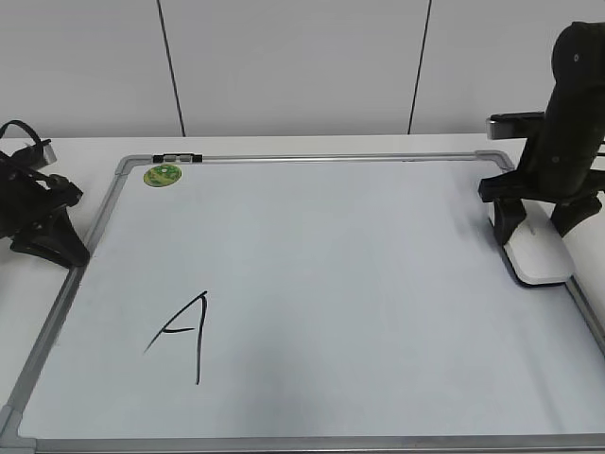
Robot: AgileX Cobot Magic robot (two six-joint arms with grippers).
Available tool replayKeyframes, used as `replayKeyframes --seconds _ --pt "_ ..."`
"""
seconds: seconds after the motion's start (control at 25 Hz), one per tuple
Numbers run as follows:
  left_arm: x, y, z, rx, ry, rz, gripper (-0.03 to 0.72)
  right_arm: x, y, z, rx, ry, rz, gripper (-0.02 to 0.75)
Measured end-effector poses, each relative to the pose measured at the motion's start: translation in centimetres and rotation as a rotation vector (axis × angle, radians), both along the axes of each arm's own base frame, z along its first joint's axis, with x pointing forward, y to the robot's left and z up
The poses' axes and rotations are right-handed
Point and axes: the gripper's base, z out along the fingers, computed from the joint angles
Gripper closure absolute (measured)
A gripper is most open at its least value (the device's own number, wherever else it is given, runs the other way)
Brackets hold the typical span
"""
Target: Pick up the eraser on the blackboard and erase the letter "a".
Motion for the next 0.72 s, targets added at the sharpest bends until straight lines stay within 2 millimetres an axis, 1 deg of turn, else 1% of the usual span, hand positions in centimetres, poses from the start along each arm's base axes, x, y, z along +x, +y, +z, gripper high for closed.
replayKeyframes --seconds 0.24,0.36,0.52,0.72 --pt "0.0 0.0 0.0 0.000 0.000 0.000 0.642 0.1 -1.3 0.0 0.019 -0.008 -0.048 0.208" --pt "0.0 0.0 0.0 0.000 0.000 0.000 0.642 0.1 -1.5 0.0 0.030 -0.010 -0.049 0.208" --pt "0.0 0.0 0.0 0.000 0.000 0.000 0.642 0.1 -1.4 -0.1 0.041 -0.011 -0.046 0.208" --pt "0.0 0.0 0.0 0.000 0.000 0.000 0.642 0.2 -1.4 -0.8 0.044 0.005 -0.035 0.206"
